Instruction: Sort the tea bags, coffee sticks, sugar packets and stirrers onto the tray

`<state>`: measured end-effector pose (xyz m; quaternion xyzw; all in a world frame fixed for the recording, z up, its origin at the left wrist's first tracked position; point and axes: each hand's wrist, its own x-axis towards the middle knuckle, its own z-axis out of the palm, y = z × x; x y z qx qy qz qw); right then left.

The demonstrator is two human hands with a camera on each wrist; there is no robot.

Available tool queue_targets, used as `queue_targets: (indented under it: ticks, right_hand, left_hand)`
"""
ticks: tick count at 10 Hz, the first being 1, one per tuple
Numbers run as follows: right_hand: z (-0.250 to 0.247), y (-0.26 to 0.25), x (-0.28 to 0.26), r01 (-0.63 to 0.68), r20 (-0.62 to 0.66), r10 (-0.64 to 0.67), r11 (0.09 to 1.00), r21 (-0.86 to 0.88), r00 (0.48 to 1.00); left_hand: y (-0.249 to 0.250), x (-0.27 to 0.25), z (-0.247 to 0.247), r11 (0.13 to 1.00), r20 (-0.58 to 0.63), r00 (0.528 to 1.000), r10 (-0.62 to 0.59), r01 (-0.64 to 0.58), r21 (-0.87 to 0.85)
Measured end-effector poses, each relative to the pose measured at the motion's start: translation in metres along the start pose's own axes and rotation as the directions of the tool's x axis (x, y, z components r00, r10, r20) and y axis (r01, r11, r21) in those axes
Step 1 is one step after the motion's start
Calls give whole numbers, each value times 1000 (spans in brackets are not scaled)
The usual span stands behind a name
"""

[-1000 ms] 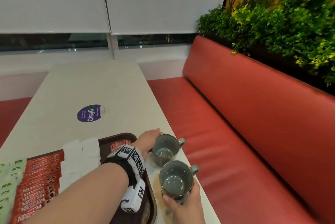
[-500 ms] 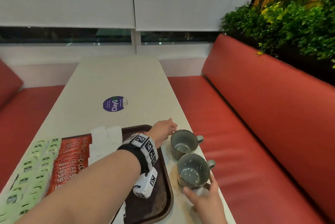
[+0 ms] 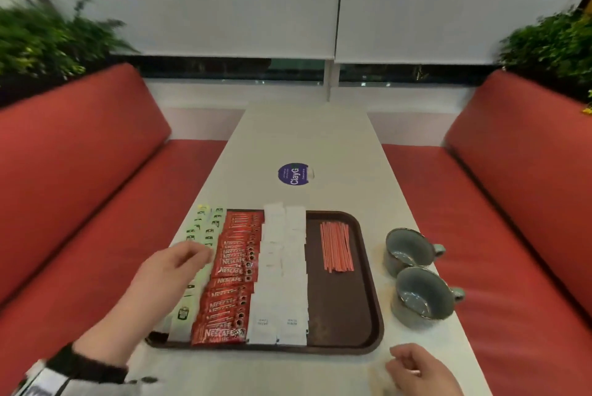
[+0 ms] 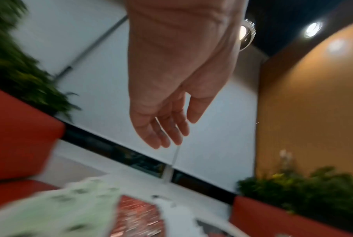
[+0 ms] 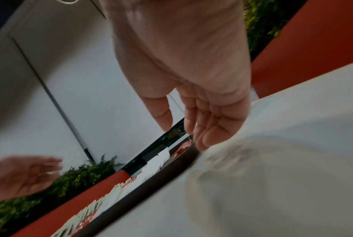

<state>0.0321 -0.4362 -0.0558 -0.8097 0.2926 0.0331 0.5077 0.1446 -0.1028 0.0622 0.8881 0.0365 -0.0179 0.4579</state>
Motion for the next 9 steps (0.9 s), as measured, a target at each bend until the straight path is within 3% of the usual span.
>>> queue_targets:
  ticks: [1,2,3,7,9]
  right_hand:
    - [18,-18,11,-41,-8,41,988,-149,999]
    - [33,-22,24,-37,-50,25,970,-240,998]
    - [37,-28,30,-18,-68,-2,958,-286,998]
    - [31,-16,16,-31,-93,2,949,-315,996]
    - [25,-22,8,-9,-67,-12,953,-302,998]
  left_hand:
    - [-76,-1,-27,930,-137,976,-170,205,304]
    - [-142,13,-26,794,-122,948,-295,314,520]
    - [-161,19,-11,783,-90,950,-298,297,547]
    - [-156,6,-2,781,-78,949,-306,297,550]
    - [-168,-1,-15,874,-127,941,-314,338,348]
